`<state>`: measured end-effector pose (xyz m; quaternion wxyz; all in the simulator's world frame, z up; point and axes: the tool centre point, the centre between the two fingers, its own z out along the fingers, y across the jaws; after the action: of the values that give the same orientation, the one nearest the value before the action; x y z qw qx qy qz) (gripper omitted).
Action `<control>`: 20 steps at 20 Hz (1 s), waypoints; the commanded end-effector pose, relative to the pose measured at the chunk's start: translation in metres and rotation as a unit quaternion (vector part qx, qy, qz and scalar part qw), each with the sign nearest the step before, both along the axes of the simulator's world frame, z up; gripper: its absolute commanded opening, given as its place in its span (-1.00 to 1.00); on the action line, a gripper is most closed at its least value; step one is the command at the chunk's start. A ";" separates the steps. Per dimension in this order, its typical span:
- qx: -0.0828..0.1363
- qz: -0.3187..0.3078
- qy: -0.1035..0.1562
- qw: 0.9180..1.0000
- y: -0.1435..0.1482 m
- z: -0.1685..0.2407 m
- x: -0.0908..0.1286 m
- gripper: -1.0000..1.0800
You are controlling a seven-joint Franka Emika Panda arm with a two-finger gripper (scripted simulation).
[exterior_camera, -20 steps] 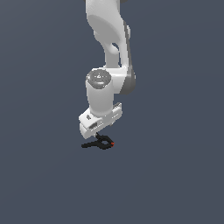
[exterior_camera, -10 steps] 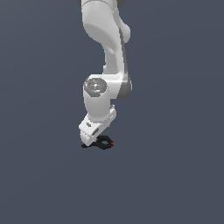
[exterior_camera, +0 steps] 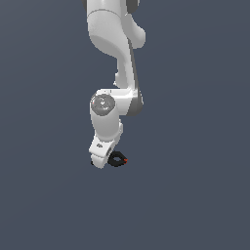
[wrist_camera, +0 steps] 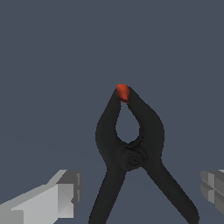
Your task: Pick up the object and move it to a goal position.
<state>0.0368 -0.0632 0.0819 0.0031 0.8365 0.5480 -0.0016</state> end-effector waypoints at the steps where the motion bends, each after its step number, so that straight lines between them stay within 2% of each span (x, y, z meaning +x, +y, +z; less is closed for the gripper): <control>1: 0.001 0.024 0.000 1.000 -0.002 -0.004 0.001 0.92; 9: 0.003 0.065 0.001 0.998 -0.005 -0.012 0.002 0.92; 20: 0.003 0.069 0.001 0.998 -0.005 -0.026 0.002 0.92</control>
<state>0.0391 -0.0689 0.0613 0.0005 0.7968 0.6043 0.0003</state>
